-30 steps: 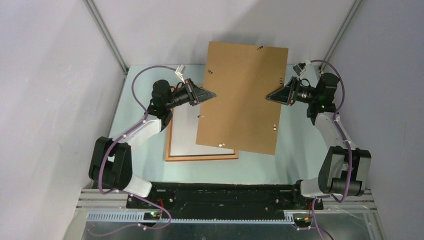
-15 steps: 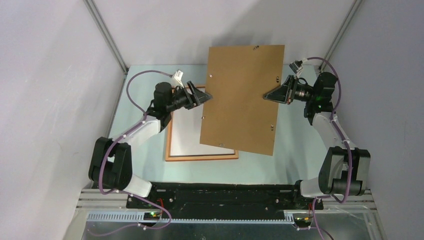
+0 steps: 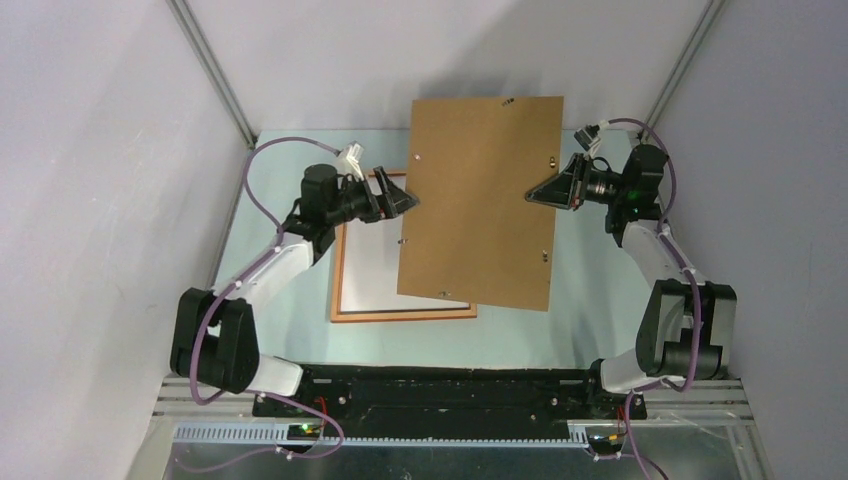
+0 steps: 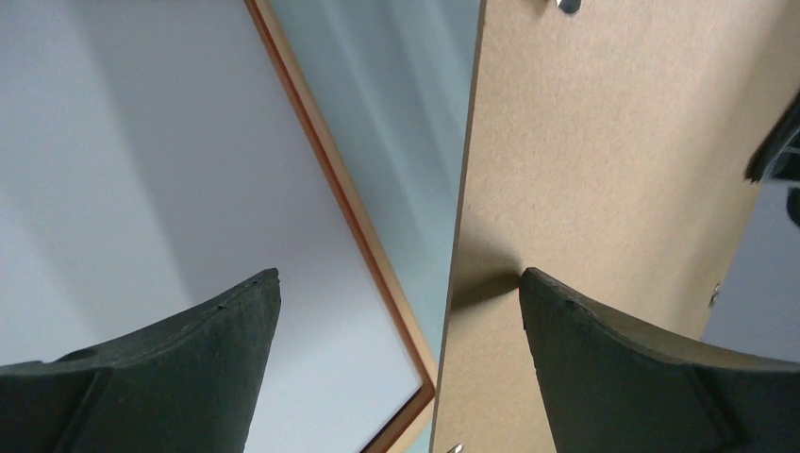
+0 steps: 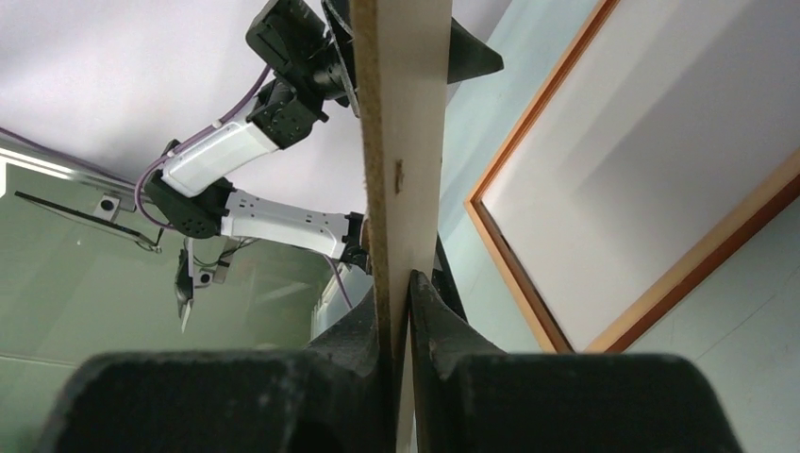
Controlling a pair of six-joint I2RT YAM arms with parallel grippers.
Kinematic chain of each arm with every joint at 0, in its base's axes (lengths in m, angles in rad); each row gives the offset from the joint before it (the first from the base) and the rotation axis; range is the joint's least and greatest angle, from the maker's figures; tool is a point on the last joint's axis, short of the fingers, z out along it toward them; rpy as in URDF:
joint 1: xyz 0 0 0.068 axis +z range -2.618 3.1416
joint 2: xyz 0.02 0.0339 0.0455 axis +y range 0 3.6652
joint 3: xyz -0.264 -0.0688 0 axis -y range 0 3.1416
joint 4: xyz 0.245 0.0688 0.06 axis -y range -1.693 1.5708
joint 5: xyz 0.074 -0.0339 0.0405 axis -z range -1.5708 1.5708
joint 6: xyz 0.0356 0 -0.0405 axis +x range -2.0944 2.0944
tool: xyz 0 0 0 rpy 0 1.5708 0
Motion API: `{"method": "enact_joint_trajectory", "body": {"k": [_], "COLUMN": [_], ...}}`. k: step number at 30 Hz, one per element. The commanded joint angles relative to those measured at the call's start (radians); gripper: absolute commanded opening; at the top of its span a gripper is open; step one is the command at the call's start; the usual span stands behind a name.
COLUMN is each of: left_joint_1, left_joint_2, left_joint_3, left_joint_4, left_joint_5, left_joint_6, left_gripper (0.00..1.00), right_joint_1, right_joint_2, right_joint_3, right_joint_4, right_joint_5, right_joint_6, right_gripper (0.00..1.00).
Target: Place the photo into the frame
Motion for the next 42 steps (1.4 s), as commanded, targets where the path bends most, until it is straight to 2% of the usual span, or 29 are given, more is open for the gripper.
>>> {"method": "enact_joint_trajectory", "body": {"k": [1, 10, 20, 42], "left_joint_1": [0.008, -0.012, -0.126, -0.291], "left_joint_2": [-0.049, -0.108, -0.133, -0.127], "left_joint_3": [0.043, 0.041, 0.072, 0.171], "left_joint_4": [-0.154, -0.296, -0.364, -0.56], "left_joint_5": [0.026, 0.06, 0.022, -0.185], "left_joint_6": [0.182, 0.277, 0.35, 0.497], "left_gripper": [1.0, 1.0, 1.0, 0.97], "right_joint_1": [-0.001, -0.011, -0.018, -0.04], "right_joint_2": [0.007, 0.044, 0.061, 0.066], "right_joint_3": [0.034, 0.034, 0.035, 0.061], "right_joint_4": [0.169, 0.199, 0.211, 0.033], "right_joint_5": [-0.055, -0.033, -0.029, 0.016], "right_joint_6": [0.093, 0.105, 0.113, -0.035], "right_gripper": [0.0, 0.0, 0.0, 0.0]}}
